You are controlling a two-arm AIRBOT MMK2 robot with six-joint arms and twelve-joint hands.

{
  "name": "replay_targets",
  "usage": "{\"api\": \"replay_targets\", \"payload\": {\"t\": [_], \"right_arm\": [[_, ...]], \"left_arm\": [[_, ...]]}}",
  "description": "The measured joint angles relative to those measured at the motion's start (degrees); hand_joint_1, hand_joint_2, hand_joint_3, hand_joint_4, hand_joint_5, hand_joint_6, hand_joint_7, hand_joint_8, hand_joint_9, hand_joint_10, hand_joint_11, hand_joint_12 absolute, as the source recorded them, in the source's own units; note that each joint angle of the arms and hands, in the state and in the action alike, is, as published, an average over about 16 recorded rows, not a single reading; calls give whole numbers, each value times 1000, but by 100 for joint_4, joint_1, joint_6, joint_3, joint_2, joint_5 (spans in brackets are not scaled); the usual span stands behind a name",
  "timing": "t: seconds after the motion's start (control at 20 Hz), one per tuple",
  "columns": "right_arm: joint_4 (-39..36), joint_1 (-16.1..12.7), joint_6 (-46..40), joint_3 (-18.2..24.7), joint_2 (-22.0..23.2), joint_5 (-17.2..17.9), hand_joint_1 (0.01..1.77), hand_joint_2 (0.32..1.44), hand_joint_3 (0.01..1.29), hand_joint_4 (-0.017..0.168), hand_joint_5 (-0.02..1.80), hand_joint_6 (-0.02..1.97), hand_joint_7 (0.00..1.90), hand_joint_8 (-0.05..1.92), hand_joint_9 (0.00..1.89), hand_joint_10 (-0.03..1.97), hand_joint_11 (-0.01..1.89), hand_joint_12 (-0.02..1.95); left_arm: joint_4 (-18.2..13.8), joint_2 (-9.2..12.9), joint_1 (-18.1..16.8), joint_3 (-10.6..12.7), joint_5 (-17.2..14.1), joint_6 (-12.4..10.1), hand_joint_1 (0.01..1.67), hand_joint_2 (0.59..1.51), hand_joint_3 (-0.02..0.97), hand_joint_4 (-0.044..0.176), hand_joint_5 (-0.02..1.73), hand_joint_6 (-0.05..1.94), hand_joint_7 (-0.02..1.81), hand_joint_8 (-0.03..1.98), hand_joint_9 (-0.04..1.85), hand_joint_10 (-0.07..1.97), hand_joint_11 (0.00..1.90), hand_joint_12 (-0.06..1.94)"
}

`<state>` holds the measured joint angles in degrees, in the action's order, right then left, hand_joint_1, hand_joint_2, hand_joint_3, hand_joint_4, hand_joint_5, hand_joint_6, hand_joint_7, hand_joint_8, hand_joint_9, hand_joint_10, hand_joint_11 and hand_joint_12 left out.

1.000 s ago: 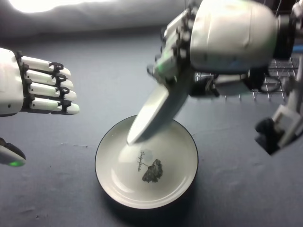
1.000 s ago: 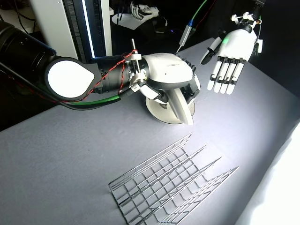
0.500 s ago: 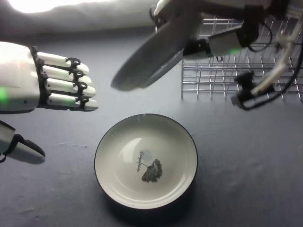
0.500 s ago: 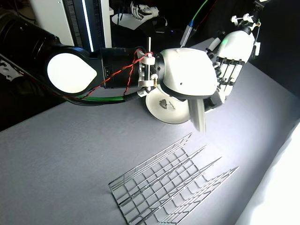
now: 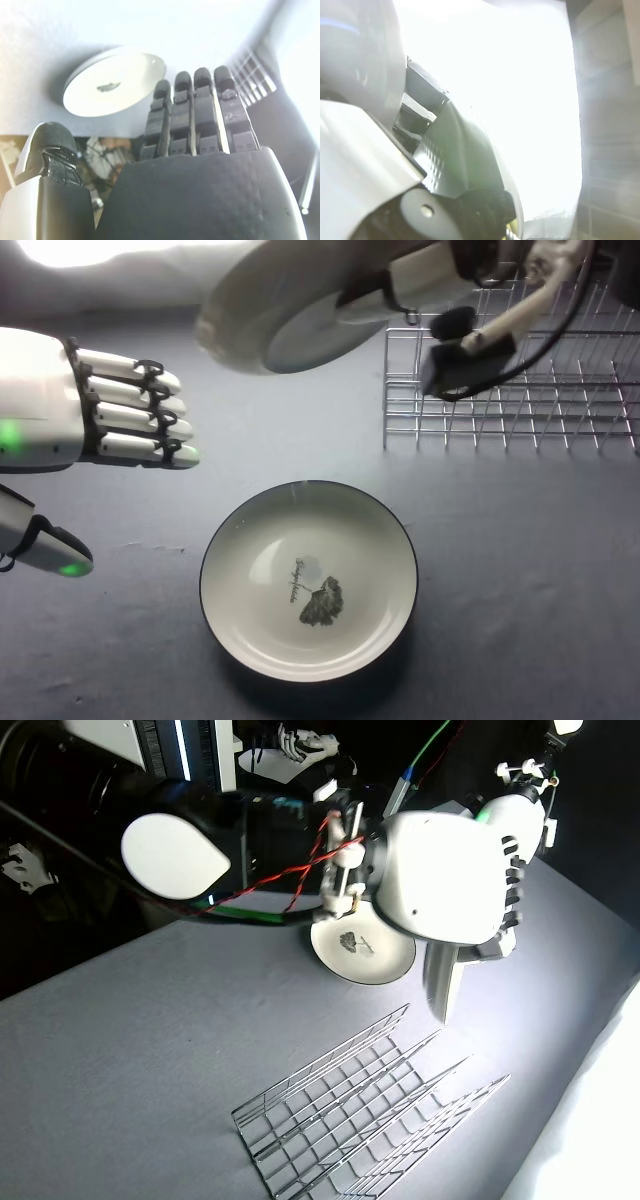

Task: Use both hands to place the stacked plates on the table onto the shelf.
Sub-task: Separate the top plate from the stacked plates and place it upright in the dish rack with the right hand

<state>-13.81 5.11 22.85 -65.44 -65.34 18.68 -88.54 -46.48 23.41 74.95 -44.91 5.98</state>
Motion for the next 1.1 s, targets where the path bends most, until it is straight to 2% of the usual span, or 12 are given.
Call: {"api": "replay_targets", "payload": {"t": [0.25, 0.7, 1.1], "right_arm": [[573, -221, 10, -103, -71, -280, 1370, 981, 12, -3, 853, 1022, 1009, 992, 953, 1186, 778, 1409], [1494, -498, 25, -311, -17, -633, 1371, 990, 12, -5, 840, 1029, 978, 1021, 943, 1209, 781, 1417], [1833, -547, 30, -375, 213, -774, 1372, 999, 13, -7, 829, 1040, 964, 1031, 933, 1235, 782, 1426]], "left_arm": [[-52, -4, 8, -35, 139, 79, 14, 1140, 12, 0, 141, 15, 164, 7, 145, 9, 31, 240], [-209, 59, 9, -287, 389, 165, 14, 1138, 11, 0, 140, 15, 170, 8, 155, 10, 34, 255], [-288, 94, 9, -395, 459, 167, 15, 1142, 11, 0, 156, 16, 177, 8, 158, 9, 33, 260]]}}
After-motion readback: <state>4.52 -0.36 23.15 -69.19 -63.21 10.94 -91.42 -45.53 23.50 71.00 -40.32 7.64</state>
